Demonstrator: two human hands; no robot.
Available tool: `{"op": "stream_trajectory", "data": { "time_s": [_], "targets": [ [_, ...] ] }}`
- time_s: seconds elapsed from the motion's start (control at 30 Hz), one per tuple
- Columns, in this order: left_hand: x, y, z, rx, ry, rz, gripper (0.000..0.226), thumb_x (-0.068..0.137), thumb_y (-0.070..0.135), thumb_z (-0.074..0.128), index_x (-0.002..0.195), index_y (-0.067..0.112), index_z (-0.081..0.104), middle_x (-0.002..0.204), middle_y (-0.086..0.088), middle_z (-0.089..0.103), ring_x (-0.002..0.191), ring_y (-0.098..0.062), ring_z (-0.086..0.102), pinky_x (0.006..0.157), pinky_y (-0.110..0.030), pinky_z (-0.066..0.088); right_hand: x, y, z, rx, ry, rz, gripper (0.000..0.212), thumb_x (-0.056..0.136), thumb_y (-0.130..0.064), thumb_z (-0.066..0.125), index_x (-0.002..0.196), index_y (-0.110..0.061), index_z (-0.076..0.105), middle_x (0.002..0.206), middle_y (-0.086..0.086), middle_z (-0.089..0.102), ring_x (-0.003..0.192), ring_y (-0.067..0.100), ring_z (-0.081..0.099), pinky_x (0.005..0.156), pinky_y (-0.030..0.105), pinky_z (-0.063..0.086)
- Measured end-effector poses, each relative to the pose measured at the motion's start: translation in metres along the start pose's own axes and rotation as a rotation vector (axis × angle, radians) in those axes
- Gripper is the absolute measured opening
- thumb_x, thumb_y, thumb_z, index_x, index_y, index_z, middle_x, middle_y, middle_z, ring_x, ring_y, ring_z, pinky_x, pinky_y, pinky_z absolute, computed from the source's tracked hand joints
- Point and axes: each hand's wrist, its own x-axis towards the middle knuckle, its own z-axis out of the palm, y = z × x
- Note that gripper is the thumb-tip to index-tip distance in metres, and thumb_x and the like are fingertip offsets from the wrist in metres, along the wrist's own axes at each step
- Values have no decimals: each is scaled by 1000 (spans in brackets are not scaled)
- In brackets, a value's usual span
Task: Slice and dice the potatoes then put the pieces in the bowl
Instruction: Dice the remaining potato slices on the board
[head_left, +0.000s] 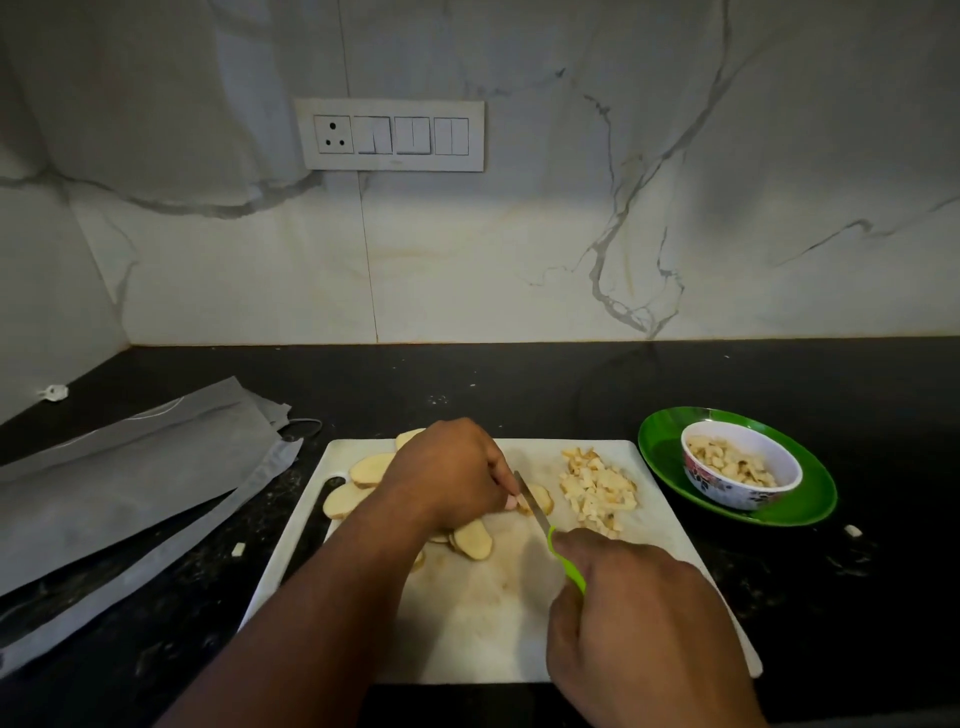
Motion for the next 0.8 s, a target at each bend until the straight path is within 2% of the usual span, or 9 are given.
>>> {"op": "stream_trajectory", "data": {
  "time_s": [0.1,0.23,0.37,0.5,0.7,0.8],
  "targets": [
    [3,-1,0,-9,-7,-18,11,85,24,85,93,31,84,93,18,77,88,-3,68,92,-29,58,-15,7,-2,36,-34,9,51,91,-51,44,141,-53,35,126,-18,59,118,5,56,96,18,43],
    [5,-2,1,-13,-9,-31,10,84,25,86,91,33,84,91,19,76,87,-2,68,90,-29,59,-27,10,-24,110,-120,49,45,98,-61,33,141,-65,19,147,-19,40,135,2,39,108,14,31],
    [3,-3,2,-44,1,-38,11,82,24,88,88,32,83,86,18,76,84,-3,69,88,-30,61,-24,8,-30,81,-28,35,49,91,-59,41,139,-61,31,133,-22,53,125,2,50,101,14,38],
    [2,-4,4,-154,19,-91,32,77,24,92,94,32,66,82,14,77,84,-3,72,92,-34,59,-2,1,-10,14,41,4,55,85,-50,47,139,-48,43,120,-16,64,112,8,59,93,22,47],
    [5,-4,5,-117,-3,-107,49,78,28,91,108,36,54,89,13,78,92,-5,71,94,-28,53,9,-2,3,46,16,5,50,87,-46,48,137,-42,46,117,-12,64,110,10,60,92,25,47],
    [5,-2,3,-106,-9,-117,52,78,27,92,112,36,54,91,13,78,93,-6,70,96,-32,55,-2,1,2,45,-4,22,51,89,-50,46,139,-48,39,121,-14,61,114,7,58,95,21,44]
  ]
}}
